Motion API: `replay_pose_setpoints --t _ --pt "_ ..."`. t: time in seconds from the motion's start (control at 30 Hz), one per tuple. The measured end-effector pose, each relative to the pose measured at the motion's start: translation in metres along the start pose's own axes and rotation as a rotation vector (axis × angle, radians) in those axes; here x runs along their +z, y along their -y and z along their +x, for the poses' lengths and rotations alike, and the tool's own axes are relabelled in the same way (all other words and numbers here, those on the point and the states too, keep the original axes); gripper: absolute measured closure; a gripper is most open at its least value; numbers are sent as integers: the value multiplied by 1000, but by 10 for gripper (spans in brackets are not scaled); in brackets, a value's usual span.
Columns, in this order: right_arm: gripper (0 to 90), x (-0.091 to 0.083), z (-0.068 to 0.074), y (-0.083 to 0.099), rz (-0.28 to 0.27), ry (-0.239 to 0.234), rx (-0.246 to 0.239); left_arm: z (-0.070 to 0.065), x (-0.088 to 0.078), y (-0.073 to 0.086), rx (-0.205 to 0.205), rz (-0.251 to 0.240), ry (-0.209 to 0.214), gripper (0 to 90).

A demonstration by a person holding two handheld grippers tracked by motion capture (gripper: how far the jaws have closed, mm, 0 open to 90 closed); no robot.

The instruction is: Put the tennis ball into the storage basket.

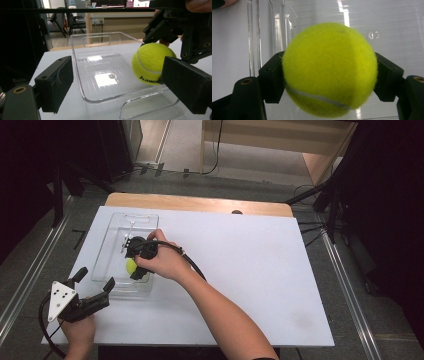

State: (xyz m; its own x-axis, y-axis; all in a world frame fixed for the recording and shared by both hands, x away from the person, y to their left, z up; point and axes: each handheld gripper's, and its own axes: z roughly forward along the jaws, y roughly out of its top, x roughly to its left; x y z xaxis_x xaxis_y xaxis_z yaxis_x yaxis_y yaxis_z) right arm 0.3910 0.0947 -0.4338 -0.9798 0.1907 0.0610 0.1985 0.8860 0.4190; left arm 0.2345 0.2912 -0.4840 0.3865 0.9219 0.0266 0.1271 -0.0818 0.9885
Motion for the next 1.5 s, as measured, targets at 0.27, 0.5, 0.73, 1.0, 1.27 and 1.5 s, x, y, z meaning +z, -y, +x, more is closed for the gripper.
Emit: replay_pose_setpoints --t 0.27,0.5,0.73,1.0,1.27,1.5 --pt "230 5 1 0 42 7 -16 0 0 0 2 -1 1 113" --pt "155 1 1 0 34 9 -23 1 0 0 1 -1 0 113" --pt "102 -14 0 7 -2 26 2 1 0 0 -2 -1 0 113" --pt "96 -32 0 18 -53 40 29 1 0 0 -10 -3 -3 113" --pt "2 -49 -2 37 -96 36 72 1 0 0 -5 2 -5 113" --pt "2 -60 -2 56 -145 57 117 0 0 0 -3 -1 -4 113"
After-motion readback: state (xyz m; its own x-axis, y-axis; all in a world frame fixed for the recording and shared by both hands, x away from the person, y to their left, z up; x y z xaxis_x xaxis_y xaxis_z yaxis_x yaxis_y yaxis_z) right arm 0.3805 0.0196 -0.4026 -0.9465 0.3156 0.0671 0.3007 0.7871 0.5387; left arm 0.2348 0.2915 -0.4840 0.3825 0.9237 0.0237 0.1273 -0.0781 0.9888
